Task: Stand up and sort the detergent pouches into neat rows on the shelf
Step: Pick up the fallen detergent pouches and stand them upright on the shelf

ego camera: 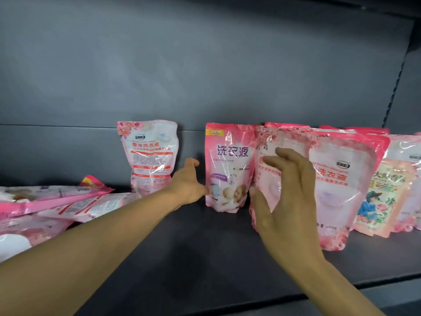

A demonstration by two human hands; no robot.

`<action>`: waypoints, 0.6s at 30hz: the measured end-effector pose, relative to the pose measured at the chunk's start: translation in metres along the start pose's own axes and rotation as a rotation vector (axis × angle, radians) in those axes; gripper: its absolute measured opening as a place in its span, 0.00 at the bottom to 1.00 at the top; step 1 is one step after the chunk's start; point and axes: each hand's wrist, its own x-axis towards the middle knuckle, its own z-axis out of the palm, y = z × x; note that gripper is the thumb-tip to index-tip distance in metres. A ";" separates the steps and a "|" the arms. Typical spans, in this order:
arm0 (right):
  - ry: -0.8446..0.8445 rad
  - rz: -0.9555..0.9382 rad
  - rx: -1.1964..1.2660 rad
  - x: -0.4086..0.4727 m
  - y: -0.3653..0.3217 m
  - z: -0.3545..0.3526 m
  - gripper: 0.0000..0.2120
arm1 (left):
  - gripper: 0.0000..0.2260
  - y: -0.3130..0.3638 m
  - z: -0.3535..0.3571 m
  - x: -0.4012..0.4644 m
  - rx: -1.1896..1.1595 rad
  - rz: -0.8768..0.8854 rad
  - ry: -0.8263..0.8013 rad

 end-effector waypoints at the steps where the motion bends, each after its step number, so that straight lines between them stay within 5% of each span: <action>1: -0.058 -0.014 0.026 0.000 -0.008 0.006 0.21 | 0.34 0.000 -0.011 -0.009 0.055 0.012 -0.005; 6: -0.425 -0.018 0.097 0.008 -0.039 0.055 0.17 | 0.25 -0.024 -0.079 -0.047 0.302 0.022 -0.025; 11: -0.785 0.213 0.181 0.021 -0.067 0.119 0.17 | 0.20 -0.075 -0.162 -0.072 0.451 -0.075 0.071; 18: -0.906 0.327 0.150 0.034 -0.107 0.194 0.16 | 0.15 -0.150 -0.241 -0.075 0.573 -0.293 0.073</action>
